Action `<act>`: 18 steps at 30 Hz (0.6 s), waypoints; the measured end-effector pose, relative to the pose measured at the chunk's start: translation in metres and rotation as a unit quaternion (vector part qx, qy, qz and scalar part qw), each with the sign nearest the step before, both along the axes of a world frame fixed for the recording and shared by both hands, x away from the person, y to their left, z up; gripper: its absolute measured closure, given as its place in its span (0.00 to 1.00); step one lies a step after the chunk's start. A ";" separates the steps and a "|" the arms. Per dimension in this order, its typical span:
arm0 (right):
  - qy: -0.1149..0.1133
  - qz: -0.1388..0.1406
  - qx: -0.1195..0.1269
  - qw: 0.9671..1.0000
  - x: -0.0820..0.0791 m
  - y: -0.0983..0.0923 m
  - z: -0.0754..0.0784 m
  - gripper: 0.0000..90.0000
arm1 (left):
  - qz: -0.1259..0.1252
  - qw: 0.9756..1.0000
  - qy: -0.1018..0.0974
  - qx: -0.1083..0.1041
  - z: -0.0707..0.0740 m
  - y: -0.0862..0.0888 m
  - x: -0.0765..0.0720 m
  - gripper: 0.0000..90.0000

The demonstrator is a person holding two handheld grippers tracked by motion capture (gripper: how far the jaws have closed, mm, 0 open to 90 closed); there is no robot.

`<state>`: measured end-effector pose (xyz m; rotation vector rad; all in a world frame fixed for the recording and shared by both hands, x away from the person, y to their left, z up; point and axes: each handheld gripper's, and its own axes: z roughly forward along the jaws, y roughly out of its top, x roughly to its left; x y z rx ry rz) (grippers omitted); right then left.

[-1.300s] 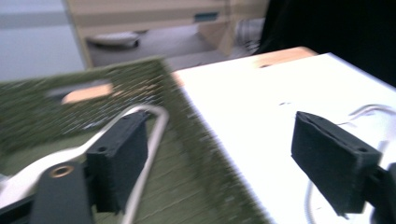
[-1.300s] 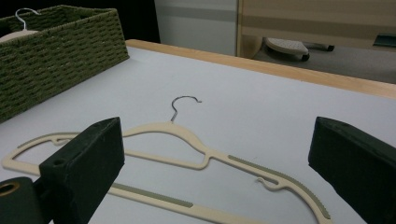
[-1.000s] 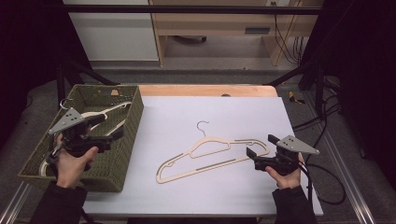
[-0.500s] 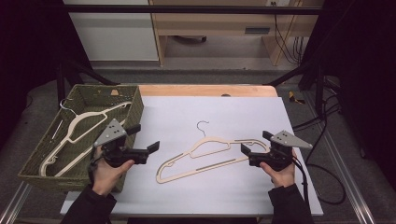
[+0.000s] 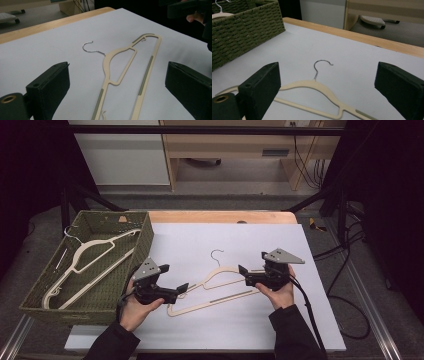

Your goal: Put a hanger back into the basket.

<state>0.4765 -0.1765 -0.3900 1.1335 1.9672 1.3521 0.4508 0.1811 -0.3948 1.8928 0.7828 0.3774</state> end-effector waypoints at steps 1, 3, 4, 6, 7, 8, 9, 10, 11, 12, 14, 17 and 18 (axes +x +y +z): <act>0.004 -0.001 -0.001 1.000 0.003 0.004 0.000 0.09 | 0.001 1.000 0.003 0.003 -0.004 -0.001 0.001 0.06; 0.006 -0.002 -0.007 1.000 0.010 0.012 0.000 0.12 | -0.001 1.000 0.011 0.001 -0.010 -0.003 0.002 0.06; 0.012 -0.008 -0.004 1.000 0.015 0.018 0.000 0.14 | -0.001 1.000 0.016 0.001 -0.012 -0.003 0.002 0.06; 0.017 -0.009 -0.007 1.000 0.021 0.025 -0.002 0.17 | -0.002 1.000 0.021 0.002 -0.017 -0.004 0.003 0.06; 0.019 -0.010 -0.012 1.000 0.025 0.029 -0.004 0.18 | -0.004 1.000 0.024 0.006 -0.019 -0.004 0.003 0.06; 0.025 -0.010 -0.018 0.999 0.030 0.034 -0.006 0.19 | -0.005 1.000 0.025 0.009 -0.021 -0.004 0.003 0.06; 0.030 -0.012 -0.019 0.999 0.033 0.037 -0.008 0.20 | -0.006 1.000 0.026 0.011 -0.022 -0.005 0.004 0.06; 0.036 -0.011 -0.023 0.999 0.037 0.041 -0.010 0.21 | -0.006 1.000 0.026 0.011 -0.023 -0.005 0.004 0.06; 0.039 -0.009 -0.030 0.999 0.042 0.045 -0.012 0.22 | -0.007 1.000 0.027 0.010 -0.025 -0.005 0.005 0.06; 0.047 -0.011 -0.032 0.998 0.046 0.050 -0.015 0.23 | -0.007 0.999 0.029 0.012 -0.026 -0.005 0.005 0.06; 0.058 -0.012 -0.038 0.998 0.054 0.058 -0.021 0.25 | -0.007 0.999 0.031 0.015 -0.028 -0.004 0.007 0.07; 0.068 -0.017 -0.053 0.996 0.067 0.068 -0.031 0.30 | -0.003 0.999 0.034 0.015 -0.031 -0.002 0.008 0.07; 0.081 -0.018 -0.055 0.995 0.072 0.072 -0.036 0.32 | -0.003 0.999 0.034 0.016 -0.032 -0.002 0.008 0.07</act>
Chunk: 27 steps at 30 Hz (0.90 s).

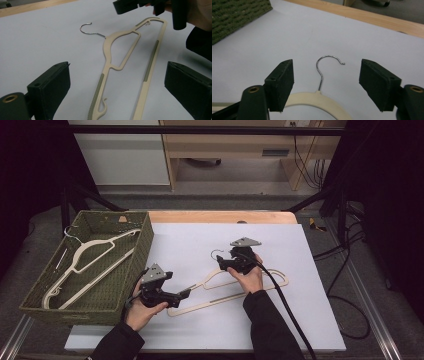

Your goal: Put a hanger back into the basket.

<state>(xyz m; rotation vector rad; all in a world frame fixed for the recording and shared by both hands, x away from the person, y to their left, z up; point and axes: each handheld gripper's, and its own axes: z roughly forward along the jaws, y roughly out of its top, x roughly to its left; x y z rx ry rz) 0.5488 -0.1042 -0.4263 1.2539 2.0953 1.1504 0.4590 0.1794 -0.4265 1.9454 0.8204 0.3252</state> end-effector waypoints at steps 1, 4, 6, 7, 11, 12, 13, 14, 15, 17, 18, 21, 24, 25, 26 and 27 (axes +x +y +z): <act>-0.002 0.005 -0.007 1.000 0.002 0.000 -0.002 0.33 | 0.000 1.000 0.000 0.003 -0.001 0.000 0.000 0.07; 0.014 0.005 -0.009 1.000 0.012 0.006 -0.012 0.40 | 0.002 1.000 0.002 0.004 -0.002 -0.001 0.001 0.07; 0.025 0.007 -0.006 1.000 0.017 0.007 -0.017 0.43 | 0.001 1.000 0.000 0.002 -0.003 -0.001 0.001 0.07; 0.035 0.004 -0.005 0.999 0.020 0.009 -0.021 0.45 | 0.001 1.000 0.000 0.002 -0.003 -0.001 0.001 0.07; 0.050 0.004 -0.018 0.999 0.028 0.013 -0.034 0.52 | 0.001 1.000 0.000 0.004 -0.003 0.000 0.002 0.07; 0.052 0.003 -0.022 0.998 0.030 0.014 -0.037 0.54 | 0.001 1.000 -0.001 0.003 -0.003 0.000 0.002 0.07; 0.055 0.005 -0.024 0.998 0.032 0.015 -0.039 0.56 | 0.000 1.000 -0.001 0.003 -0.002 0.000 0.002 0.07; 0.056 0.006 -0.029 0.998 0.033 0.017 -0.041 0.58 | 0.000 1.000 -0.003 0.002 -0.002 0.000 0.002 0.07; 0.057 0.005 -0.031 0.998 0.034 0.018 -0.042 0.59 | 0.002 1.000 -0.004 0.002 -0.002 0.000 0.002 0.07; 0.064 0.004 -0.034 0.997 0.036 0.021 -0.044 0.63 | 0.002 1.000 -0.003 0.002 -0.002 0.001 0.002 0.07; 0.064 0.003 -0.040 0.997 0.037 0.022 -0.045 0.65 | 0.002 1.000 -0.004 0.003 -0.002 0.001 0.001 0.07; 0.071 0.001 -0.041 0.997 0.039 0.024 -0.046 0.73 | 0.002 1.000 -0.003 0.002 -0.002 0.001 0.002 0.07; 0.076 -0.001 -0.043 0.996 0.039 0.025 -0.048 0.79 | 0.002 1.000 -0.002 0.004 -0.002 0.000 0.001 0.07; 0.077 0.000 -0.047 0.996 0.040 0.024 -0.048 0.81 | 0.001 1.000 0.000 0.005 -0.002 0.000 0.001 0.07; 0.079 0.000 -0.050 0.996 0.040 0.024 -0.049 0.82 | 0.001 1.000 -0.001 0.005 -0.002 0.000 0.001 0.07; 0.084 -0.002 -0.052 0.995 0.040 0.025 -0.050 0.84 | 0.001 1.000 -0.001 0.004 -0.002 0.000 0.001 0.07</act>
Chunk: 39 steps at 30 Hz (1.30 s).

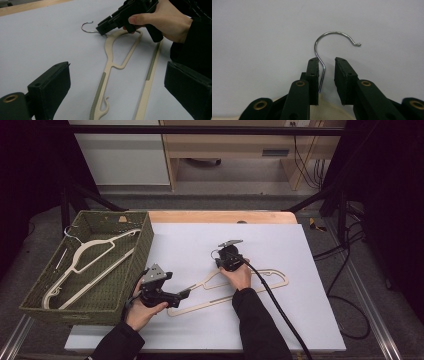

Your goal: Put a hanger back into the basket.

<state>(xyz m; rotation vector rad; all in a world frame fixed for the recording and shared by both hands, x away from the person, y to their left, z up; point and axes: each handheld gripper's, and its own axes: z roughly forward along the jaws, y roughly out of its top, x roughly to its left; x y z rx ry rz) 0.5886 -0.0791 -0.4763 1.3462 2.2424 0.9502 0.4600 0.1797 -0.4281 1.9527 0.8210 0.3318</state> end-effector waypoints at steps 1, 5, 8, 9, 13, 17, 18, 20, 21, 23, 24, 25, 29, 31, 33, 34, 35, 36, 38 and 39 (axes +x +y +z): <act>-0.003 -0.001 -0.002 1.000 0.000 0.000 0.000 0.85 | 0.000 1.000 0.000 -0.001 0.000 0.000 0.000 0.07; -0.005 -0.006 -0.012 1.000 -0.001 0.003 0.000 0.88 | 0.001 1.000 0.002 0.000 -0.001 -0.001 0.000 0.07; -0.008 -0.010 -0.023 1.000 -0.003 0.006 0.000 0.91 | 0.002 1.000 0.000 -0.002 -0.001 -0.002 0.000 0.07; -0.008 -0.012 -0.027 1.000 -0.004 0.008 0.000 0.92 | 0.002 1.000 0.000 -0.001 -0.001 -0.002 0.000 0.07; 0.000 -0.017 -0.034 0.999 -0.004 0.012 0.002 0.97 | 0.001 1.000 0.002 0.003 -0.001 -0.003 -0.001 0.08; 0.004 -0.027 -0.036 0.999 -0.004 0.015 0.003 0.98 | 0.000 1.000 0.003 0.003 -0.001 -0.004 -0.001 0.08; 0.006 -0.030 -0.032 0.999 -0.004 0.015 0.003 0.98 | 0.000 1.000 0.003 0.003 -0.001 -0.004 -0.001 0.08; 0.011 -0.033 -0.023 0.999 -0.003 0.013 0.003 0.99 | 0.002 1.000 0.005 0.004 -0.001 -0.004 0.000 0.08; 0.015 -0.036 -0.016 0.999 -0.003 0.012 0.003 0.99 | 0.003 1.000 0.006 0.005 -0.002 -0.004 0.000 0.08; 0.017 -0.037 -0.008 0.999 -0.002 0.011 0.003 0.99 | 0.003 1.000 0.009 0.004 -0.002 -0.004 0.002 0.08; 0.018 -0.040 -0.003 0.999 -0.003 0.010 0.003 0.99 | 0.003 1.000 0.012 0.003 -0.002 -0.004 0.002 0.08; 0.019 -0.040 0.000 0.999 -0.003 0.009 0.003 0.99 | 0.004 1.000 0.013 -0.001 -0.003 -0.006 0.004 0.08; 0.008 -0.040 -0.001 0.999 -0.005 0.009 0.005 0.99 | 0.003 1.000 0.018 0.011 -0.001 -0.009 0.009 0.09; 0.001 -0.037 0.001 0.999 -0.007 0.010 0.008 0.99 | 0.002 1.000 0.020 0.012 0.000 -0.013 0.013 0.10; -0.007 -0.034 0.004 0.999 -0.009 0.009 0.013 0.99 | -0.002 1.000 0.020 0.019 0.001 -0.019 0.017 0.10; -0.008 -0.033 0.004 0.999 -0.010 0.009 0.014 0.99 | -0.003 1.000 0.020 0.020 0.001 -0.023 0.020 0.10; -0.013 -0.030 0.006 0.999 -0.011 0.008 0.016 0.99 | -0.003 1.000 0.018 0.022 0.001 -0.025 0.022 0.11; -0.016 -0.030 0.007 0.999 -0.012 0.008 0.018 0.99 | -0.006 1.000 0.017 0.025 0.001 -0.029 0.025 0.11; -0.017 -0.033 0.019 0.999 -0.016 0.008 0.021 0.99 | -0.007 1.000 0.020 0.023 0.001 -0.035 0.029 0.12; -0.020 -0.033 0.023 0.999 -0.017 0.008 0.023 0.99 | -0.011 0.999 0.023 0.023 0.000 -0.039 0.032 0.12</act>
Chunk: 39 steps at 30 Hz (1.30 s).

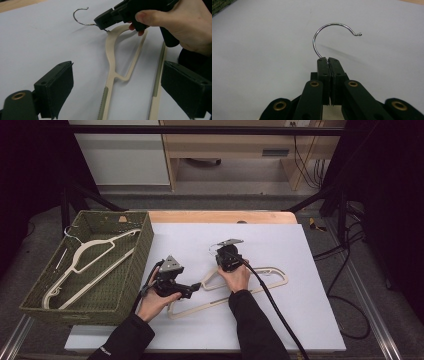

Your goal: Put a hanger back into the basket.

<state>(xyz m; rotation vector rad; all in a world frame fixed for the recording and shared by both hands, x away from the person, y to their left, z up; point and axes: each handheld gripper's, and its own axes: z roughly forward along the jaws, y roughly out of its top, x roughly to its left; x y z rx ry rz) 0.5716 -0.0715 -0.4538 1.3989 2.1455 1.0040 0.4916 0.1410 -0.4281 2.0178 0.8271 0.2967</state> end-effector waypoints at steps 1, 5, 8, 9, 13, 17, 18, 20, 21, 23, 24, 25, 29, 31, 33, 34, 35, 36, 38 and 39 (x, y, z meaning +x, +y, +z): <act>-0.007 0.005 -0.003 1.000 -0.001 -0.002 0.001 0.99 | -0.003 1.000 0.003 0.002 0.000 -0.002 0.002 0.12; -0.014 0.008 0.004 1.000 -0.004 -0.004 0.005 0.99 | -0.012 1.000 0.017 0.020 -0.004 -0.016 0.013 0.14; -0.021 0.011 0.006 1.000 -0.006 -0.006 0.008 0.99 | -0.016 0.999 0.025 0.023 -0.006 -0.025 0.021 0.17; -0.022 0.009 0.008 1.000 -0.007 -0.007 0.009 0.99 | -0.018 0.999 0.029 0.026 -0.007 -0.028 0.023 0.18; -0.026 0.013 0.011 1.000 -0.010 -0.007 0.013 0.99 | -0.021 0.999 0.035 0.032 -0.012 -0.038 0.031 0.24; -0.030 0.016 0.011 0.999 -0.012 -0.007 0.015 0.99 | -0.020 0.998 0.043 0.039 -0.015 -0.044 0.040 0.30; -0.032 0.016 0.009 0.999 -0.013 -0.008 0.016 0.99 | -0.015 0.998 0.043 0.036 -0.017 -0.047 0.041 0.31; -0.038 0.018 0.009 0.999 -0.014 -0.008 0.017 0.99 | -0.023 0.997 0.046 0.049 -0.019 -0.050 0.046 0.37; -0.038 0.018 0.011 0.999 -0.015 -0.007 0.018 0.99 | -0.023 0.997 0.049 0.051 -0.021 -0.051 0.047 0.41; -0.045 0.019 0.008 0.999 -0.016 -0.007 0.020 0.99 | -0.023 0.997 0.057 0.057 -0.024 -0.054 0.051 0.46; -0.046 0.019 0.010 0.999 -0.017 -0.007 0.021 0.99 | -0.021 0.996 0.060 0.057 -0.026 -0.055 0.053 0.48; -0.045 0.018 0.010 0.999 -0.018 -0.006 0.021 0.99 | -0.023 0.996 0.068 0.058 -0.029 -0.056 0.054 0.50; -0.045 0.014 0.013 0.999 -0.019 -0.006 0.023 0.99 | -0.023 0.994 0.085 0.061 -0.035 -0.058 0.058 0.60; -0.049 0.020 0.008 0.999 -0.019 -0.007 0.023 0.99 | -0.026 0.994 0.093 0.059 -0.035 -0.058 0.059 0.67; -0.052 0.020 0.006 0.998 -0.020 -0.007 0.024 0.99 | -0.032 0.993 0.095 0.056 -0.033 -0.058 0.059 0.74; -0.051 0.019 0.009 0.998 -0.021 -0.007 0.024 0.99 | -0.033 0.994 0.094 0.053 -0.033 -0.058 0.058 0.75; -0.050 0.017 0.011 0.999 -0.021 -0.006 0.025 0.99 | -0.036 0.993 0.095 0.058 -0.031 -0.059 0.057 0.78; -0.051 0.017 0.011 0.998 -0.022 -0.006 0.026 0.99 | -0.037 0.993 0.095 0.056 -0.031 -0.059 0.056 0.80; -0.058 0.025 0.006 0.998 -0.023 -0.007 0.027 0.99 | -0.040 0.993 0.096 0.060 -0.029 -0.060 0.055 0.84; -0.054 0.018 0.011 0.998 -0.024 -0.006 0.028 0.99 | -0.040 0.993 0.096 0.062 -0.028 -0.060 0.054 0.84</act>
